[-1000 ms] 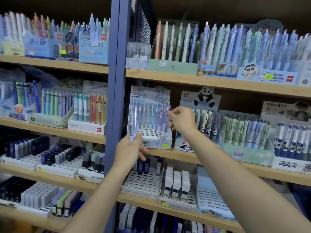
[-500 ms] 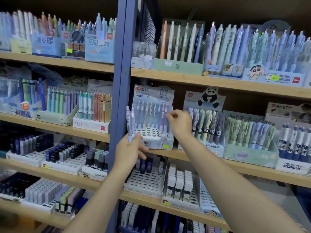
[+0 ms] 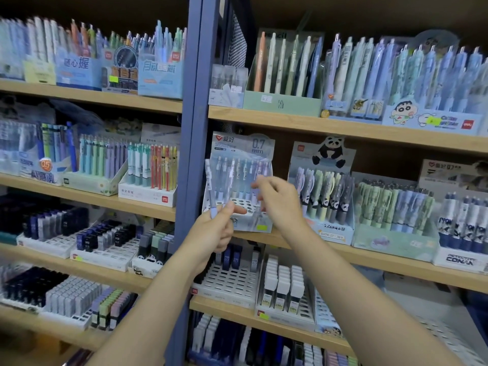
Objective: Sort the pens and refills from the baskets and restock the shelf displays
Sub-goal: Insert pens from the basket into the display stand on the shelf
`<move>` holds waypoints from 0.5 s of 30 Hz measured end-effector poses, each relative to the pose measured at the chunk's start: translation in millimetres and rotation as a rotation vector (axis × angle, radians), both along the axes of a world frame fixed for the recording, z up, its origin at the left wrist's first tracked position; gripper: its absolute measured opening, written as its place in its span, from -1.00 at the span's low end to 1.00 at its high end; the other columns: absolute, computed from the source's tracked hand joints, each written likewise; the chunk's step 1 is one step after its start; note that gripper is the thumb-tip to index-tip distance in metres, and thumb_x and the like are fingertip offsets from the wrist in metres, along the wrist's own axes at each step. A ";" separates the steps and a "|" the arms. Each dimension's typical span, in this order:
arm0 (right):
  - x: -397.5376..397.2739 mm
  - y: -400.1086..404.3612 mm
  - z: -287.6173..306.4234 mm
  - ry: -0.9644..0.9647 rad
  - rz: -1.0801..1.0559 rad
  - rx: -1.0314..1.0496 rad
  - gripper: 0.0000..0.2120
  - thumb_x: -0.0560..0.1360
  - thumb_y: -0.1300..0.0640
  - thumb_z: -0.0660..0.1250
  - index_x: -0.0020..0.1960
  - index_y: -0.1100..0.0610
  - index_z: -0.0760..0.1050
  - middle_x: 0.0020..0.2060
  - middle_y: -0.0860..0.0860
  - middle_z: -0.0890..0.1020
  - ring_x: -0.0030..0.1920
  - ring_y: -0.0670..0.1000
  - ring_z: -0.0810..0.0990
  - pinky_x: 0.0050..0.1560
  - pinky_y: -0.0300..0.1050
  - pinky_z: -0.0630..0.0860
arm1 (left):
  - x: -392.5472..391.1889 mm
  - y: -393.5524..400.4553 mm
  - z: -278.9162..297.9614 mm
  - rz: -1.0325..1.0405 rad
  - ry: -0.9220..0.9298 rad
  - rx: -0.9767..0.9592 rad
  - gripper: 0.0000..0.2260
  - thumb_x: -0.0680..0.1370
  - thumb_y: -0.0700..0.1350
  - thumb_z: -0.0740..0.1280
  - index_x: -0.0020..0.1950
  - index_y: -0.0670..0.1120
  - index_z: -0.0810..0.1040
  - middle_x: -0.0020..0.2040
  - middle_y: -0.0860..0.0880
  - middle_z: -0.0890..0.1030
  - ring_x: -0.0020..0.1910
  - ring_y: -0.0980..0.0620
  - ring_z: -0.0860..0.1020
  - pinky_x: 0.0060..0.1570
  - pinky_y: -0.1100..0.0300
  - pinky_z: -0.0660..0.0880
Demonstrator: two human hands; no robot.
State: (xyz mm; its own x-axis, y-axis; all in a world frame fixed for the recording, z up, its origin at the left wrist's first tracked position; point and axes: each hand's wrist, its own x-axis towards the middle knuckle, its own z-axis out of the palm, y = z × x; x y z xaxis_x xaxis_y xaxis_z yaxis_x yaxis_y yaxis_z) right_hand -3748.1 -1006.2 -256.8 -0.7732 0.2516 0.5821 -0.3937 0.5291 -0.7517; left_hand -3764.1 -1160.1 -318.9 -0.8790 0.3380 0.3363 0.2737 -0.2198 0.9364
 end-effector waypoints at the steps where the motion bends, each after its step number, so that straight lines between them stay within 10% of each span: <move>1: 5.9 -3.2 1.5 -0.087 0.118 -0.029 -0.72 0.62 -0.05 0.27 -0.03 0.12 0.64 -0.27 0.01 0.58 -0.34 -0.06 0.54 -0.27 -0.11 0.50 | 0.4 -0.1 0.9 -0.028 0.005 -0.010 -0.63 0.67 0.14 0.18 0.16 -0.08 0.63 -0.44 0.04 0.21 -0.50 0.09 0.12 -0.51 0.25 0.10; 15: 11.0 -5.5 0.5 -0.229 0.355 -0.092 -0.76 0.55 0.06 0.42 -0.14 0.22 0.53 -0.31 0.07 0.62 -0.38 0.01 0.56 -0.39 -0.14 0.48 | 13.1 -8.1 0.2 0.108 0.043 -0.112 -0.77 0.62 0.00 0.35 0.13 -0.12 0.67 -0.51 0.13 0.27 -0.53 0.13 0.20 -0.54 0.34 0.18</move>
